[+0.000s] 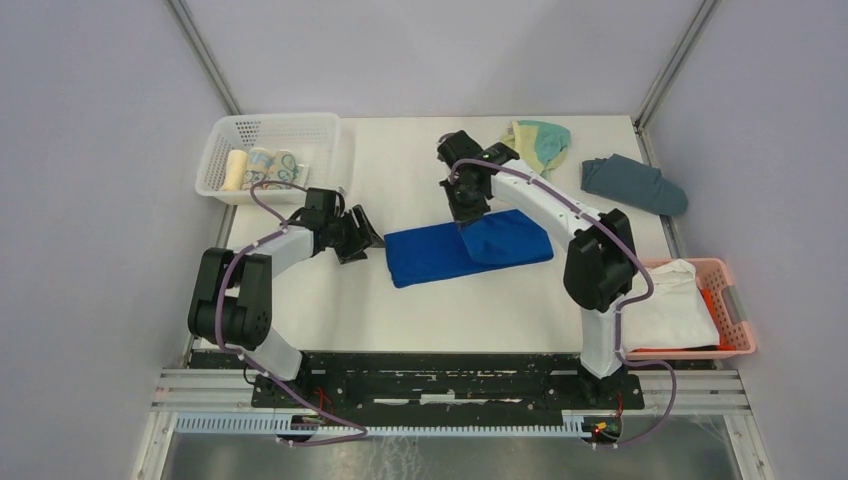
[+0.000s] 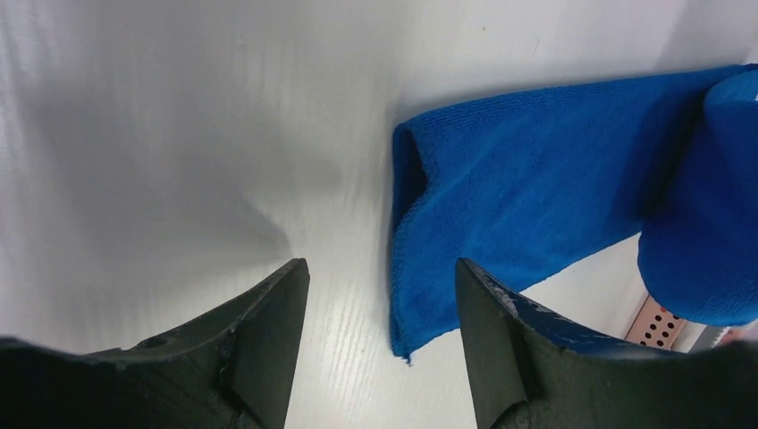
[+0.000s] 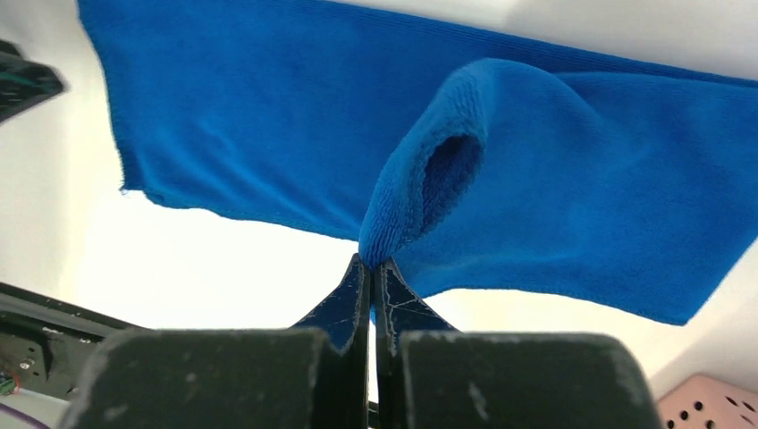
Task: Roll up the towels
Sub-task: Fold the towel at the center of the board.
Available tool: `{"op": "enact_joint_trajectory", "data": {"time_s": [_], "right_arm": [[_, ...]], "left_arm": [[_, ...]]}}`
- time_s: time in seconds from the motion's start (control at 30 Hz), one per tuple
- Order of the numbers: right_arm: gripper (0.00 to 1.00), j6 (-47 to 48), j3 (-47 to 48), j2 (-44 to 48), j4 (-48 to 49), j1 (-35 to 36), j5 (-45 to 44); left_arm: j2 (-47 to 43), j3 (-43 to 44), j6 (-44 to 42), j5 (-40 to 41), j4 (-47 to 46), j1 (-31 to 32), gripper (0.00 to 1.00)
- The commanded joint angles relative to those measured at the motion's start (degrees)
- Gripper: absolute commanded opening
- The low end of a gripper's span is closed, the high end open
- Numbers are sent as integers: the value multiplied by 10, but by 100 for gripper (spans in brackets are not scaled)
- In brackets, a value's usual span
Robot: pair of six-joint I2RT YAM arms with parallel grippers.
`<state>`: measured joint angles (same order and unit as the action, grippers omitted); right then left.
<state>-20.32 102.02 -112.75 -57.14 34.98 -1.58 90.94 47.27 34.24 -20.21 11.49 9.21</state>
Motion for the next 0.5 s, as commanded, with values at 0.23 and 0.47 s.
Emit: {"op": "enact_joint_trajectory", "data": {"time_s": [0.23, 0.47], "right_arm": [[4, -56, 118, -54, -50, 77, -17], [4, -77, 150, -80, -51, 102, -9]], "left_arm": [[43, -19, 47, -30, -68, 29, 54], [46, -28, 49, -20, -70, 36, 36]]}}
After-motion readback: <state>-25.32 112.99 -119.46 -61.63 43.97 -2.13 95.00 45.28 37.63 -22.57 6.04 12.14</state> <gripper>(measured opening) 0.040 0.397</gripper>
